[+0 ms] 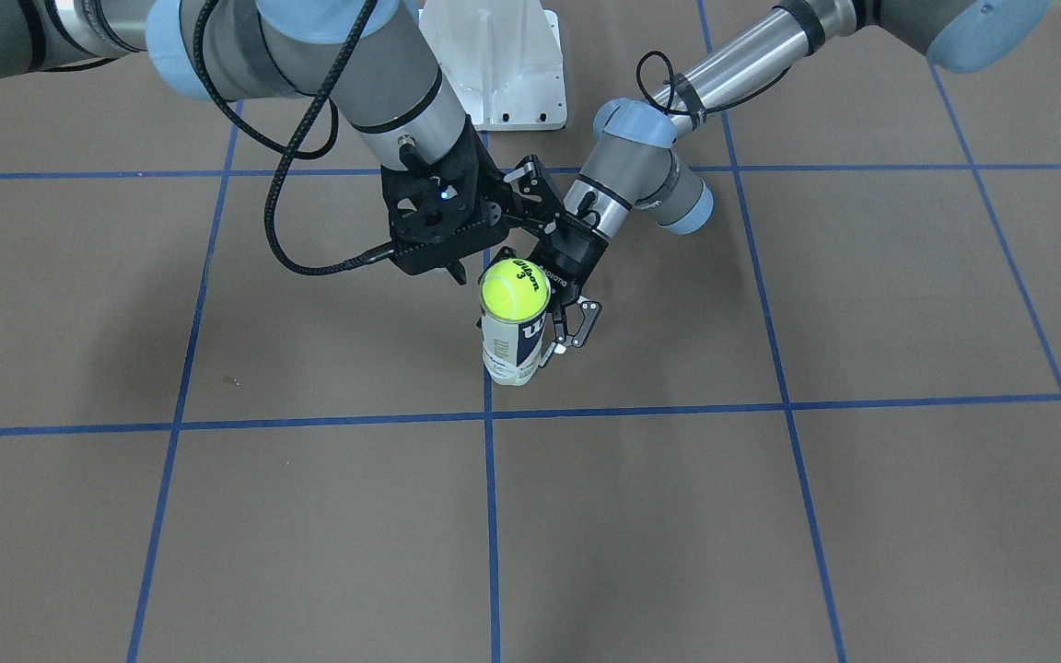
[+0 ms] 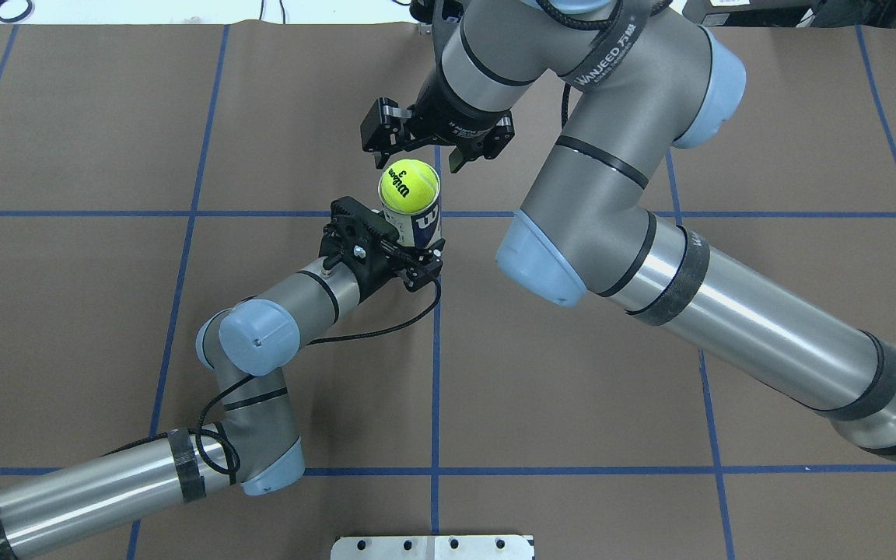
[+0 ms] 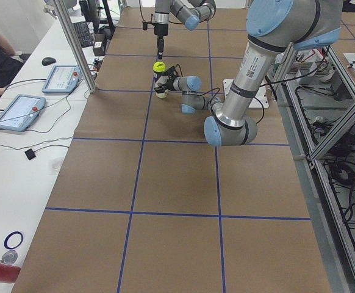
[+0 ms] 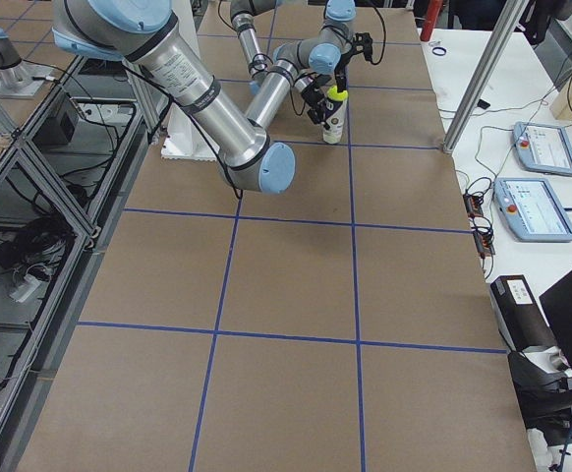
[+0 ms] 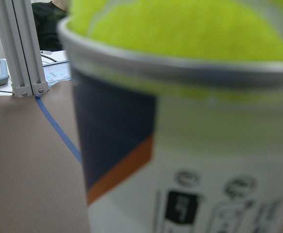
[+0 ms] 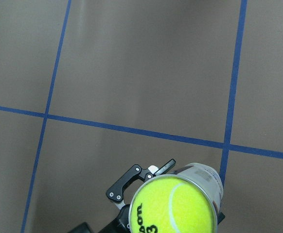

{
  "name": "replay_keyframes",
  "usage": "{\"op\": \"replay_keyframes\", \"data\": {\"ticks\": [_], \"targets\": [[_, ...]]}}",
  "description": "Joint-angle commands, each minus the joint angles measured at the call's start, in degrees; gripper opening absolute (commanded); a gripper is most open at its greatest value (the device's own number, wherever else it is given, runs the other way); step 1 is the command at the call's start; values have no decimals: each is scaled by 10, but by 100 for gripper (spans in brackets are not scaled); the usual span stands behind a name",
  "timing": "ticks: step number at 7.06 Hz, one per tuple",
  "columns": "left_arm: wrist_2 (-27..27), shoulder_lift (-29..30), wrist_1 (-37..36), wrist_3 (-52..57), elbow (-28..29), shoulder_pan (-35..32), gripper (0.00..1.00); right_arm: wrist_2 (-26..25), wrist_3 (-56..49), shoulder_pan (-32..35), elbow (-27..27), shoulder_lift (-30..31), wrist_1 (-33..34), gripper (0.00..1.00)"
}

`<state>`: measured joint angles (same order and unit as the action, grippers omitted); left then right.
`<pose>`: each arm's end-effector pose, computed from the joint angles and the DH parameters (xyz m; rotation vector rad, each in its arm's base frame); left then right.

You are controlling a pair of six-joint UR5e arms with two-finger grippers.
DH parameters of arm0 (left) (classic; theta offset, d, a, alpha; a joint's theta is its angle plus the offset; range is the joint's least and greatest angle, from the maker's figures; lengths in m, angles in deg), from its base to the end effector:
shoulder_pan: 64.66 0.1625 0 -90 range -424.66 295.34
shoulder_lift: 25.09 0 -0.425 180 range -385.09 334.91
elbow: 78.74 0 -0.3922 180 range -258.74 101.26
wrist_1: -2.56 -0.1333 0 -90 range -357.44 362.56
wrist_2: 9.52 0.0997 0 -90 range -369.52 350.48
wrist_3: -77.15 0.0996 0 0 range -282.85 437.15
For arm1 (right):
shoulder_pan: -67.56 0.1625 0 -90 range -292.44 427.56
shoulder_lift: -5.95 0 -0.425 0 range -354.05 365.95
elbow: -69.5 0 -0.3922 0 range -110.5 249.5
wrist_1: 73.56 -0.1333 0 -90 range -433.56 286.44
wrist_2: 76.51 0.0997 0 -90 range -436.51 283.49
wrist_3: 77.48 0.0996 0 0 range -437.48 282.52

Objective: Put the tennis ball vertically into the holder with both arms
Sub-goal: 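Lower the second ball into the can and open the right gripper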

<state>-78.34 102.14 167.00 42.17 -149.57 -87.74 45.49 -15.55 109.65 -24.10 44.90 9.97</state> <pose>0.5946 -0.4374 0.2756 1.2210 1.0541 0.1328 -0.4503 -0.5153 0.0633 0.1833 -1.1344 -0.0805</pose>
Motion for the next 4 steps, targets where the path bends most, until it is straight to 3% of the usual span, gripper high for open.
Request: {"op": "replay_keyframes", "data": {"ticks": [1,4], "targets": [[0,0,0,0,0,0,99,-4,0,0,-1,1,3,0],[0,0,0,0,1,0,99,-5,-1,0,3,-2,1,0]]}}
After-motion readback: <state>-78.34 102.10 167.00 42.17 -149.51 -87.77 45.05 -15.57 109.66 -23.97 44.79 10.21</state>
